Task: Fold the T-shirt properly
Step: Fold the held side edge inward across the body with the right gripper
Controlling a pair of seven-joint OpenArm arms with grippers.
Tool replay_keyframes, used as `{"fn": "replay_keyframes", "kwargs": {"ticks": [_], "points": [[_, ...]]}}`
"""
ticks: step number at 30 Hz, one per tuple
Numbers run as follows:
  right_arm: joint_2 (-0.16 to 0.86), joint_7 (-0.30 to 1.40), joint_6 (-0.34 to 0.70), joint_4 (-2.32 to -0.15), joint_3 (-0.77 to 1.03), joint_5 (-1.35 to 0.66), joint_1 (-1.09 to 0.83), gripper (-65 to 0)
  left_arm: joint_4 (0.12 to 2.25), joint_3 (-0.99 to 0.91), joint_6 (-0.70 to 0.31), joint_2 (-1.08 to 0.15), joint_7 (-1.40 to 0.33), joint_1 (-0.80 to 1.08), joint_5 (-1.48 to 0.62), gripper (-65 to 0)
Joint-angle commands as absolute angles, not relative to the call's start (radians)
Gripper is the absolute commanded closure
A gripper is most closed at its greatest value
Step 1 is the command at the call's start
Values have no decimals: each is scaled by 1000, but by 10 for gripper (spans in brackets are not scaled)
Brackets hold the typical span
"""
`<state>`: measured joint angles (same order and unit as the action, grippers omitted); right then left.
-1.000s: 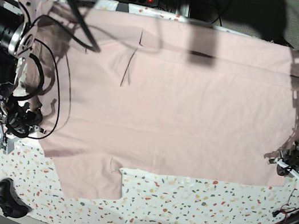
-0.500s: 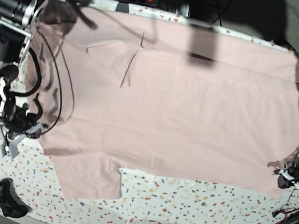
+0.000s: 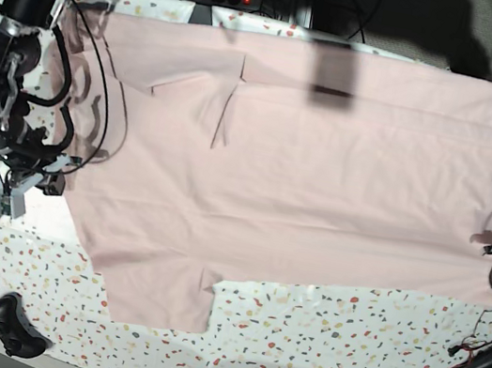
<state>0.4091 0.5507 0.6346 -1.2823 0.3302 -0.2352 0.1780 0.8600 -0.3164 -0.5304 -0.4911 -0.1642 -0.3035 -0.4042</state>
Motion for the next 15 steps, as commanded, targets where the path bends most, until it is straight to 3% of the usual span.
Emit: {"fn": "replay_keyframes", "kwargs": {"ticks": [1, 11, 12, 15], "points": [[424, 532, 635, -1325, 354, -270, 183, 0, 913, -335, -535, -513, -136, -305, -425, 0], [424, 609, 636, -1444, 519, -411, 72, 0, 1073, -355, -535, -510, -157, -200, -451, 0], [424, 617, 636, -1444, 517, -426, 75, -29, 1073, -355, -535, -510, -157, -200, -451, 0], [424, 614, 636, -1444, 488, -451, 96, -233, 1073, -355, -535, -510, -157, -200, -450, 0]]}}
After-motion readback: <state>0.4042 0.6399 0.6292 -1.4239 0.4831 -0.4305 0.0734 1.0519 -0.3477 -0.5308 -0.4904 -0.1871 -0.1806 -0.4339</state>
